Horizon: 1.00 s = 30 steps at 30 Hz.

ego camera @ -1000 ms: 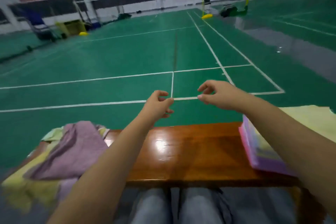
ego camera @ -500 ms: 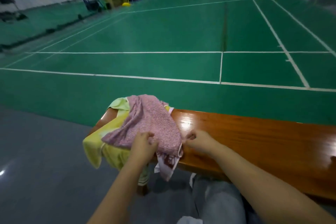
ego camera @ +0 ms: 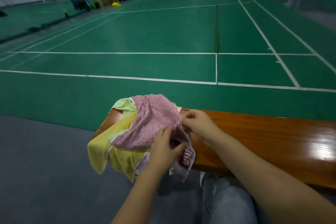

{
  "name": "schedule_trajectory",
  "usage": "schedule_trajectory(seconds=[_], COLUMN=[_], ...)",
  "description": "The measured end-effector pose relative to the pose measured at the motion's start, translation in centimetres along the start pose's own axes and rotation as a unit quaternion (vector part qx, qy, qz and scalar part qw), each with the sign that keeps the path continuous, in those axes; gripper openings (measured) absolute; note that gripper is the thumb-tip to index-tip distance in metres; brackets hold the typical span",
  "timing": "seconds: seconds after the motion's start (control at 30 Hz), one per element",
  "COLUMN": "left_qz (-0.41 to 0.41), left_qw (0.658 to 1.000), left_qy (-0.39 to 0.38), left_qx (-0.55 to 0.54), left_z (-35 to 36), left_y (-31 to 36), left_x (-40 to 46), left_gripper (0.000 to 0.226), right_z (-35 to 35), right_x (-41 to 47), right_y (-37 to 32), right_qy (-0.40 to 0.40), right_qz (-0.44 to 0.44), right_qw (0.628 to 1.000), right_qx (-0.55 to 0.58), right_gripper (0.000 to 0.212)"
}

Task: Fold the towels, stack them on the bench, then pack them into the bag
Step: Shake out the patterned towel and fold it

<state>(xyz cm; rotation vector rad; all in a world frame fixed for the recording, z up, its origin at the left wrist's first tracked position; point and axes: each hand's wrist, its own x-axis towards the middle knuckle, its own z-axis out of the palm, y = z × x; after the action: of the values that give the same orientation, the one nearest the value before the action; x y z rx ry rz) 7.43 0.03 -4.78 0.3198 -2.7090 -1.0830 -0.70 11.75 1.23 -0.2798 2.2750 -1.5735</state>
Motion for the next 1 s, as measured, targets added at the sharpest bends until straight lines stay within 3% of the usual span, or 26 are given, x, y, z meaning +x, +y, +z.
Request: schedule_trajectory(seconds=[0.1,0.27,0.33,0.4,0.53,0.6,0.67,0.83,0.93,1.0], left_qz=[0.019,0.029,0.044,0.072,0.070,0.043,0.008,-0.092,-0.086,-0.071], left_qw=[0.992,0.977,0.972,0.980,0.971,0.968,0.966,0.899,0.862,0.849], left_qy=[0.079,0.093,0.063,0.066,0.195,0.206,0.168,0.102,0.086,0.065], left_qx=[-0.100,-0.190,-0.223,-0.176,-0.117,-0.133,-0.195,-0.415,-0.492,-0.519], left_z=[-2.5,-7.3,-7.9,-7.9,-8.6,-9.6,-10.6,-11.2,-11.3,-11.6], left_y=[1.6,4.5,5.9,6.7,7.3,7.3,6.5,5.3,6.8,8.5], left_x=[0.2,1.0,0.9,0.7,1.1,1.5,1.7,1.3,1.3,1.7], left_gripper=[0.015,0.011,0.020,0.037,0.023,0.032,0.034,0.022,0.017,0.010], right_z=[0.1,-1.5,-1.5,-1.1,-0.4,-0.5,-0.9,-1.8,-1.7,-2.1], right_x=[-0.9,-1.3,-1.3,-1.3,-1.0,-0.7,-0.2,0.1,0.6,1.2], right_y=[-2.6,-6.2,-7.8,-9.4,-11.8,-12.2,-11.5,-7.3,-5.7,-5.7], right_qy=[-0.037,-0.058,-0.058,-0.065,-0.101,-0.098,-0.094,-0.113,-0.114,-0.111], right_qz=[0.029,0.092,0.098,0.094,0.092,0.071,0.069,0.088,0.004,-0.075], right_qw=[0.984,0.886,0.857,0.844,0.824,0.838,0.870,0.935,0.976,0.988], right_qx=[0.170,0.450,0.503,0.524,0.550,0.531,0.478,0.326,0.185,0.075], right_gripper=[0.021,0.026,0.027,0.026,0.022,0.020,0.020,0.018,0.015,0.041])
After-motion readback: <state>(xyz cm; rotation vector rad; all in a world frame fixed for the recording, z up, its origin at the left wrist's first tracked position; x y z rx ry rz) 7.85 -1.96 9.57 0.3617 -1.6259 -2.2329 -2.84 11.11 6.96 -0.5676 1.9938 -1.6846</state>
